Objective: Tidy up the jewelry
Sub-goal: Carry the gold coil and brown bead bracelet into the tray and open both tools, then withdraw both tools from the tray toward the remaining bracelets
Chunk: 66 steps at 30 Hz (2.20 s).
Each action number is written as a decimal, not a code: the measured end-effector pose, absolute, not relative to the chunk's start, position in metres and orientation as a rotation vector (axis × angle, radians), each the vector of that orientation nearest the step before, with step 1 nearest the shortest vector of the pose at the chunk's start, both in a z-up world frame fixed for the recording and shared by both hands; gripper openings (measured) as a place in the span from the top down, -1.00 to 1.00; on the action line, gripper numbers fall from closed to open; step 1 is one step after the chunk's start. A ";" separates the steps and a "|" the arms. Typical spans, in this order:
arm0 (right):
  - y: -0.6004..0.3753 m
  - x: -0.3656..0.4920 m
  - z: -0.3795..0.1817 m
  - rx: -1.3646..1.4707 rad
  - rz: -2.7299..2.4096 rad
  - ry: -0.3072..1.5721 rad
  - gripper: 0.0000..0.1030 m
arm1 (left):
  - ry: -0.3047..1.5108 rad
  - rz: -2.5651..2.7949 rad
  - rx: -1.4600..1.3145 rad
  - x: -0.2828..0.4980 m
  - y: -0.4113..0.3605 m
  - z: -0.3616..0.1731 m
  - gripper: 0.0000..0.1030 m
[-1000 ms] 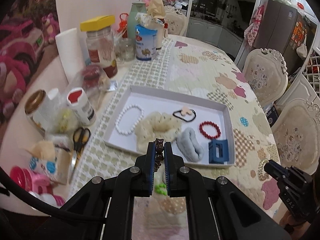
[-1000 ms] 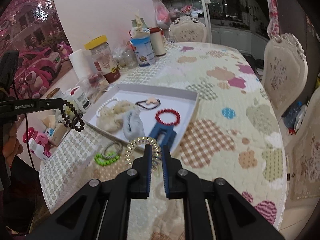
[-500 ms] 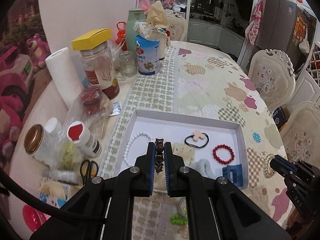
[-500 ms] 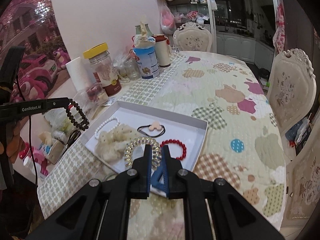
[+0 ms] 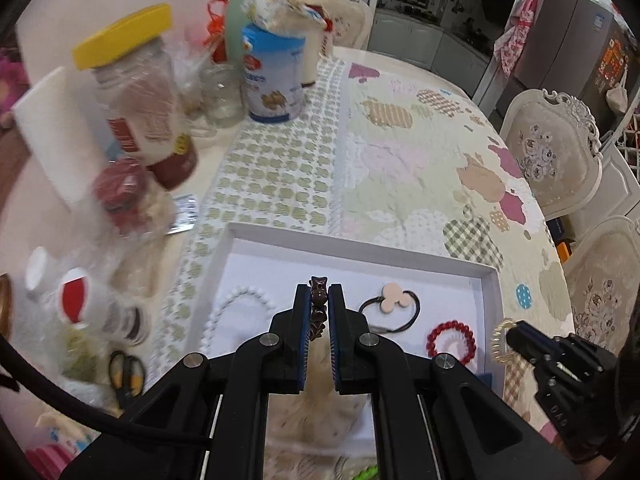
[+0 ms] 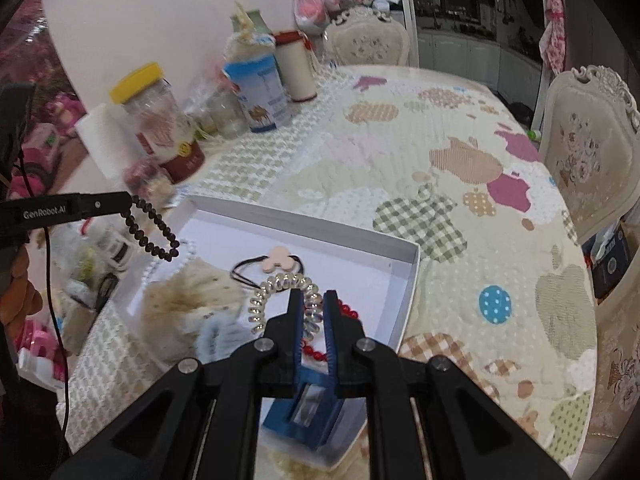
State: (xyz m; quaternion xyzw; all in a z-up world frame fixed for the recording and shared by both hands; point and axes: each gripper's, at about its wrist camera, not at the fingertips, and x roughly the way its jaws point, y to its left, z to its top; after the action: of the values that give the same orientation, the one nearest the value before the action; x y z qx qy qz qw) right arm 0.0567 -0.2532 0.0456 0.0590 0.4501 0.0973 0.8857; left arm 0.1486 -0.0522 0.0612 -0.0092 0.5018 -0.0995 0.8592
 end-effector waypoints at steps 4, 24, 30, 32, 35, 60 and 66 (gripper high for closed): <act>-0.259 0.083 0.023 0.129 0.177 0.983 0.81 | 1.084 -0.226 -0.030 0.168 -0.061 0.040 0.85; -0.253 0.141 -0.034 0.069 0.114 1.086 0.26 | 1.182 -0.111 -0.074 0.185 -0.022 -0.025 0.38; -0.257 0.120 -0.013 0.097 0.113 1.041 0.24 | 1.159 -0.097 -0.055 0.168 -0.020 -0.014 0.36; -0.256 0.111 -0.006 0.105 0.116 1.027 0.24 | 1.148 -0.095 -0.052 0.160 -0.020 -0.008 0.36; -0.250 0.095 0.005 0.108 0.125 1.004 0.23 | 1.122 -0.081 -0.034 0.145 -0.020 0.002 0.36; -0.218 -0.050 0.072 0.125 0.192 0.881 0.00 | 0.966 -0.025 0.035 -0.014 -0.030 0.056 0.36; -0.219 -0.078 0.081 0.112 0.210 0.873 -0.01 | 0.956 -0.015 0.002 -0.042 -0.024 0.065 0.36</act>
State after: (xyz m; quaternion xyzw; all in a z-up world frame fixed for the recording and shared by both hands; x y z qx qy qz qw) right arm -0.0778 -0.2192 0.0807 0.0542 0.4218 0.1014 0.8994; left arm -0.0417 -0.0239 0.0647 0.0009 0.4599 -0.0071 0.8879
